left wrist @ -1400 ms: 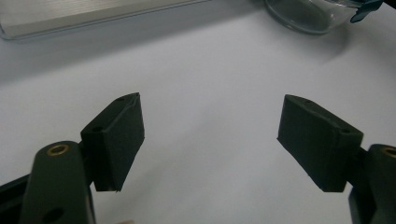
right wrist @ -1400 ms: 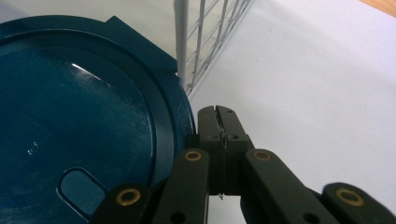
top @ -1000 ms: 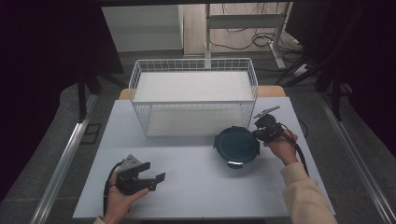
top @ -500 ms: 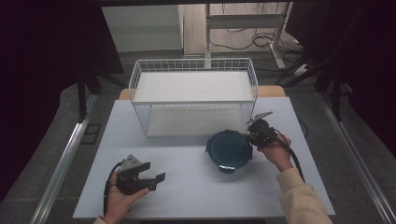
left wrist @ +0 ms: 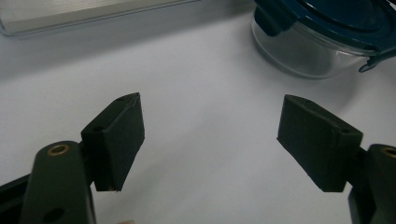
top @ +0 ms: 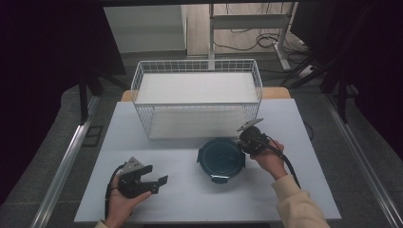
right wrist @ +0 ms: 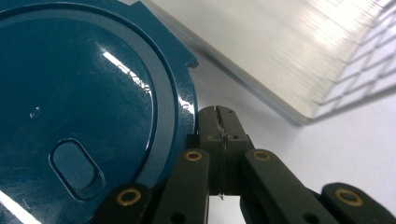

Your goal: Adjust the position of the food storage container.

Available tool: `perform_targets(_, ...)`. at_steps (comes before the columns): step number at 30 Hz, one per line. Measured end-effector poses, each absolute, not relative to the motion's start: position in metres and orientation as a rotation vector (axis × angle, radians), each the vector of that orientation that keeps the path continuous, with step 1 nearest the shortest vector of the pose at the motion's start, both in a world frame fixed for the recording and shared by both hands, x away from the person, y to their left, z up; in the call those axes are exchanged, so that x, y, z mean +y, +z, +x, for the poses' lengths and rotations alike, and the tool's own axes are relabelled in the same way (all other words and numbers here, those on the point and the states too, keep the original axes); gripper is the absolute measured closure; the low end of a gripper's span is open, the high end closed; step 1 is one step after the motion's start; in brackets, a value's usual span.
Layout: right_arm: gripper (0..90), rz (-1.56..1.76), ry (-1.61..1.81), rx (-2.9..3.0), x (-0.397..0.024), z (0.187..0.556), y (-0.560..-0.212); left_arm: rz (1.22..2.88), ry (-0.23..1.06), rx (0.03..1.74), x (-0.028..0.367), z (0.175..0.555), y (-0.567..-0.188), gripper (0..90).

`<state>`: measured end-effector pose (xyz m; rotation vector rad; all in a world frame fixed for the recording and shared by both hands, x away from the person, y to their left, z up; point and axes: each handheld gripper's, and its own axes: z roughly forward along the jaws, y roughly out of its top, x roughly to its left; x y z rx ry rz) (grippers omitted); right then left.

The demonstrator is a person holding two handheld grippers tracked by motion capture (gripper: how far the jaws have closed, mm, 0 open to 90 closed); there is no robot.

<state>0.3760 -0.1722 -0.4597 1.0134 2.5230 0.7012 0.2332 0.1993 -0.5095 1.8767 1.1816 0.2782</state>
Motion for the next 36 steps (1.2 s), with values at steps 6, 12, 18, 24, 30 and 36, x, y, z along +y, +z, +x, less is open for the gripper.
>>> perform_targets(6,90.0,0.988,0.711,2.541,-0.161,0.37,-0.461,1.877,0.277,1.183,0.2,0.233,-0.51,22.5)
perform_targets(12,90.0,0.963,0.722,2.546,-0.152,0.364,-0.462,1.876,0.278,1.185,0.2,0.233,-0.509,22.5)
perform_targets(18,90.0,0.939,0.723,2.561,-0.144,0.358,-0.462,1.876,0.278,1.186,0.199,0.233,-0.51,22.5)
perform_targets(24,90.0,0.926,0.755,2.567,-0.138,0.351,-0.464,1.876,0.278,1.187,0.2,0.233,-0.509,22.5)
perform_targets(30,90.0,0.913,0.77,2.584,-0.133,0.345,-0.464,1.876,0.278,1.183,0.2,0.233,-0.509,22.5)
perform_targets(36,90.0,0.91,0.811,2.584,-0.131,0.34,-0.466,1.877,0.282,1.185,0.199,0.232,-0.509,22.5)
